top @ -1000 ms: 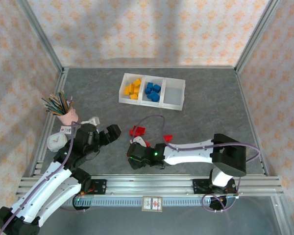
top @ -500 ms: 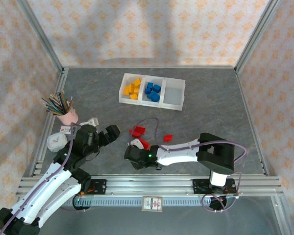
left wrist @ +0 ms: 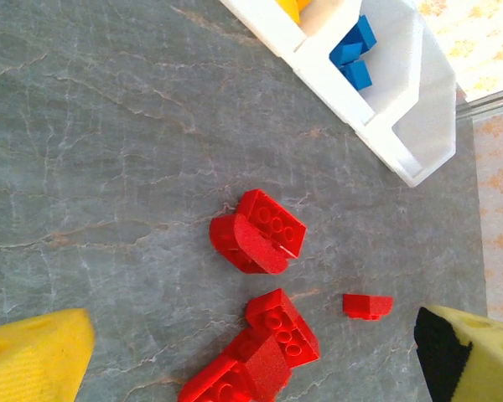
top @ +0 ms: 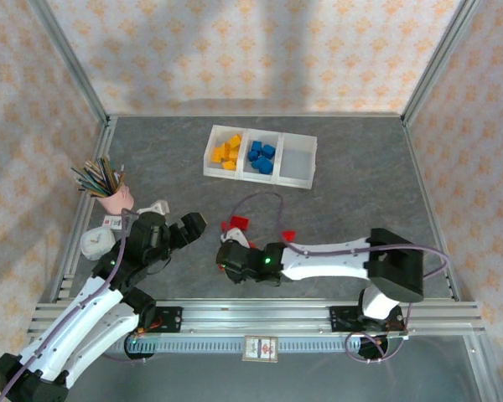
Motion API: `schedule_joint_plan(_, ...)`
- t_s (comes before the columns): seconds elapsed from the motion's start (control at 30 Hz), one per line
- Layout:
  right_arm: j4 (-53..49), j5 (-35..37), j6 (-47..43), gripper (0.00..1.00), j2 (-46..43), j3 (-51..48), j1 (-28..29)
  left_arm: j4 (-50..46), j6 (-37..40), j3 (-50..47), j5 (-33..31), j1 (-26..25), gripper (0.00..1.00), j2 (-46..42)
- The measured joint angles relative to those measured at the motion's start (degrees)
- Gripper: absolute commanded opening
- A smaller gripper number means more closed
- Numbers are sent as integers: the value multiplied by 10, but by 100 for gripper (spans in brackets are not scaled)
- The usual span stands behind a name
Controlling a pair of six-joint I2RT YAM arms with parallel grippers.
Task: Sort the legos into containers by color
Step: Pick up the lego from the bottom-center of the table, then place the lego in the container.
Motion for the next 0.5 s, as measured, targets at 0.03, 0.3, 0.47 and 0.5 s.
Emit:
schedule_joint_plan(0.03, -3, 0, -1, 32, -12, 4, -10, 2, 0, 5, -1, 0, 99, 5)
schedule_joint_plan(0.3, -7, -4, -32, 33, -30, 81, -155, 54, 15, 47, -21, 0, 99, 65)
schedule_joint_plan(0.47, 1, 3, -51, 33, 42, 173, -238, 102, 30, 81, -38, 0, 99, 112)
schedule_joint_plan(0.5, 5, 4, -55, 33, 58, 188, -250, 110, 33, 87, -41, 1, 99, 120)
